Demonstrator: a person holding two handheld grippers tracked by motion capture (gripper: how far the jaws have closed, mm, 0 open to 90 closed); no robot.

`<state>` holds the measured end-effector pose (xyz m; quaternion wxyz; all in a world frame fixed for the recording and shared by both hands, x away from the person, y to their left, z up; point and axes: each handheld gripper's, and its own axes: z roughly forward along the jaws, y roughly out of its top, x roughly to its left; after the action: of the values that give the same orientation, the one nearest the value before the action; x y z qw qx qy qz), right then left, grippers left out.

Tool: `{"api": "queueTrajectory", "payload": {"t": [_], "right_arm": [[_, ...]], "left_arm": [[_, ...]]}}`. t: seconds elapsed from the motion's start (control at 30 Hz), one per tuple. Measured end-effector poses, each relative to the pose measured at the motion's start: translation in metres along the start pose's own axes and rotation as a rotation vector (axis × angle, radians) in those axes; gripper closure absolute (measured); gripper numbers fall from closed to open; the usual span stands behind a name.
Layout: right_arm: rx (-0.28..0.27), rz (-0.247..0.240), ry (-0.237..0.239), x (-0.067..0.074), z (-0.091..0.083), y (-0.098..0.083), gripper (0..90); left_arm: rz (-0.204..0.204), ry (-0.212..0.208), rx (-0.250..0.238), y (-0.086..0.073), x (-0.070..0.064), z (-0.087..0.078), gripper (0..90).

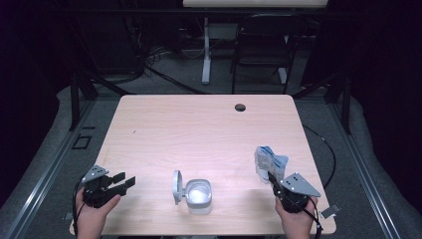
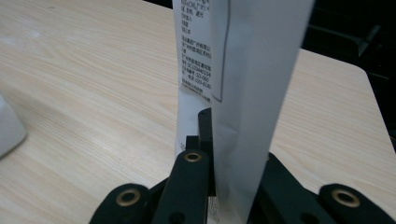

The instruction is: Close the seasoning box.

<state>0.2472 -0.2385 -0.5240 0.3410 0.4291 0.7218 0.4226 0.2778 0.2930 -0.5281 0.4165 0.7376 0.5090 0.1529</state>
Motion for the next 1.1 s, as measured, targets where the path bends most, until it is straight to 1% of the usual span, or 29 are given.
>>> {"api": "queueTrajectory", "payload": {"t": [0.13, 0.17, 0.23, 0.37, 0.47, 0.53, 0.67, 0.73, 0.77, 0.8, 0.93, 1.1], "right_arm": [[0.014, 0.012, -0.012, -0.003, 0.001, -0.004, 90.0], [0.016, 0.014, -0.008, -0.004, 0.002, -0.004, 90.0], [0.016, 0.026, -0.002, -0.004, 0.003, -0.006, 90.0], [0.034, 0.011, 0.003, -0.003, 0.006, -0.007, 90.0], [0.041, 0.008, 0.003, -0.002, 0.011, -0.010, 90.0], [0.058, -0.005, -0.003, -0.002, 0.015, -0.013, 90.0], [0.087, -0.011, -0.008, -0.003, 0.023, -0.018, 90.0], [0.094, -0.010, -0.011, -0.003, 0.025, -0.020, 90.0], [0.091, -0.001, -0.011, -0.003, 0.027, -0.021, 90.0], [0.103, -0.007, -0.013, -0.004, 0.027, -0.021, 90.0], [0.114, -0.012, -0.023, -0.003, 0.028, -0.024, 90.0], [0.112, -0.009, -0.020, -0.003, 0.029, -0.026, 90.0]], "left_arm": [[0.011, -0.003, 0.005, 0.001, -0.002, 0.000, 50.4], [0.009, -0.004, -0.001, 0.001, -0.003, 0.001, 50.4], [0.016, -0.006, 0.003, 0.001, -0.004, 0.001, 50.4], [0.020, -0.006, 0.009, 0.001, -0.005, 0.002, 50.4], [0.020, -0.006, 0.007, 0.001, -0.006, 0.003, 50.4], [0.020, -0.006, 0.007, 0.001, -0.006, 0.002, 50.4], [0.018, -0.006, 0.011, 0.000, -0.005, 0.003, 50.4], [0.016, -0.006, 0.009, 0.000, -0.005, 0.003, 50.4], [0.016, -0.005, 0.011, 0.000, -0.005, 0.003, 50.4], [0.014, -0.005, 0.006, 0.000, -0.004, 0.003, 50.4], [0.015, -0.004, 0.005, 0.000, -0.005, 0.003, 50.4], [0.015, -0.004, 0.007, 0.000, -0.004, 0.003, 50.4]]}}
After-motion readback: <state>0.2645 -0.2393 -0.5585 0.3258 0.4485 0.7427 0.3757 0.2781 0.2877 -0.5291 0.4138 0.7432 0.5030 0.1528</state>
